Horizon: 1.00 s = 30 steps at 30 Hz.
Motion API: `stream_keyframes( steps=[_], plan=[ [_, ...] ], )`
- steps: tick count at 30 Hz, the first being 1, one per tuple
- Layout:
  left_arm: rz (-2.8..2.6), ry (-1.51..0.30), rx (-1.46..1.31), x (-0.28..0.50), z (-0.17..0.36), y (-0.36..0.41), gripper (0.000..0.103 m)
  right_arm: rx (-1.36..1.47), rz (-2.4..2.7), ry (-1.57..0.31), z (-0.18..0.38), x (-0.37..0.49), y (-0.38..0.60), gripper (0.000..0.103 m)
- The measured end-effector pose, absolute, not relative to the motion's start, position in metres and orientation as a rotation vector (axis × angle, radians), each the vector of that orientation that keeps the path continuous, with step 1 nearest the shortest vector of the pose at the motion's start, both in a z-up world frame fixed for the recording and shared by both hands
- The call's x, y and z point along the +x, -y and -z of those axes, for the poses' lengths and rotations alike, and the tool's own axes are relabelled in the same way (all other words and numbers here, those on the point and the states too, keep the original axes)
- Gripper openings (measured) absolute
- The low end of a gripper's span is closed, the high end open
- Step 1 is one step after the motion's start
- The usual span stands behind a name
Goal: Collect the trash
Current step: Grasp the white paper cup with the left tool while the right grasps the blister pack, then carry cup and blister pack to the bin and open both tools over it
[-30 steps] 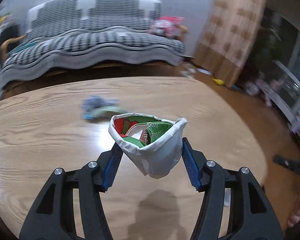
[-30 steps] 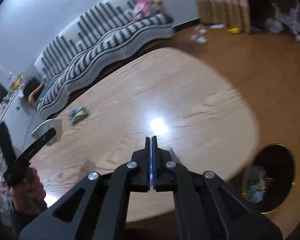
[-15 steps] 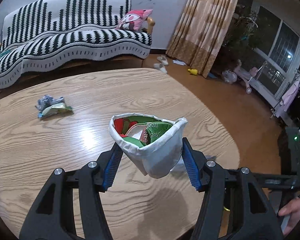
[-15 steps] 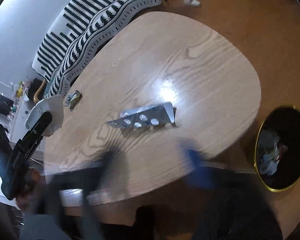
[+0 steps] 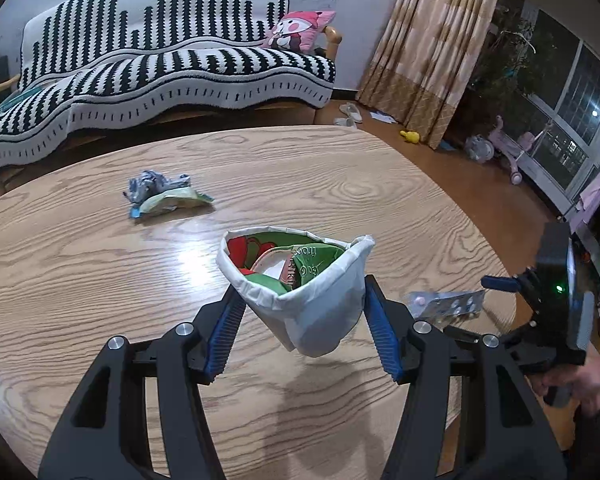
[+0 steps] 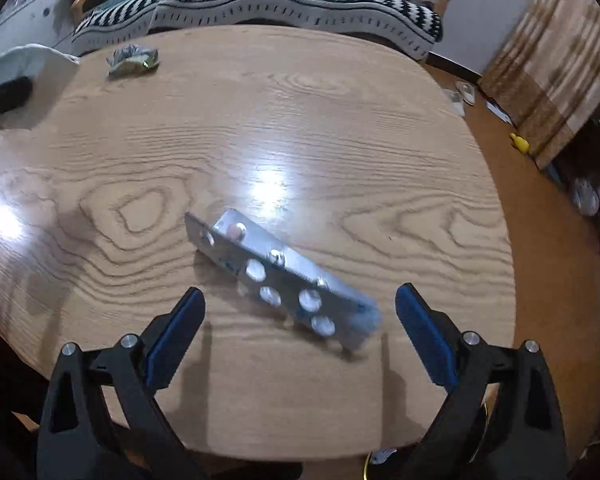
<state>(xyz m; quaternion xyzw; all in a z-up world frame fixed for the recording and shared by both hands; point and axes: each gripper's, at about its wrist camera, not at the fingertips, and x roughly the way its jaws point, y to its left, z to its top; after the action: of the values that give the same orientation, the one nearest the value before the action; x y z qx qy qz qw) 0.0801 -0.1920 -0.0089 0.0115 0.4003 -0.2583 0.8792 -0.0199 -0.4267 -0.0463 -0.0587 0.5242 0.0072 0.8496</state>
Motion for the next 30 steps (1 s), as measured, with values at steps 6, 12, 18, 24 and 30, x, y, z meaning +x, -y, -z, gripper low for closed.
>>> stream_keyframes(
  steps=[6,12,18,24,30],
  plan=[
    [0.532,-0.855,0.020,0.082,0.013,0.192,0.058,-0.016,-0.061,-1.140,0.051,-0.014,0.431,0.034],
    [0.574,-0.857,0.032,0.071,0.012,0.223,0.058,0.073,-0.044,-1.128,0.046,-0.036,0.440,0.022],
    [0.681,-0.861,0.080,0.041,0.015,0.288,0.058,0.192,0.066,-1.069,0.019,-0.083,0.486,0.006],
    [0.841,-0.859,0.139,-0.007,0.023,0.370,0.058,0.323,0.164,-1.025,0.011,-0.145,0.543,0.004],
    [0.899,-0.835,0.121,-0.022,0.013,0.408,0.058,0.577,0.141,-0.987,0.030,-0.162,0.573,0.004]
  ],
)
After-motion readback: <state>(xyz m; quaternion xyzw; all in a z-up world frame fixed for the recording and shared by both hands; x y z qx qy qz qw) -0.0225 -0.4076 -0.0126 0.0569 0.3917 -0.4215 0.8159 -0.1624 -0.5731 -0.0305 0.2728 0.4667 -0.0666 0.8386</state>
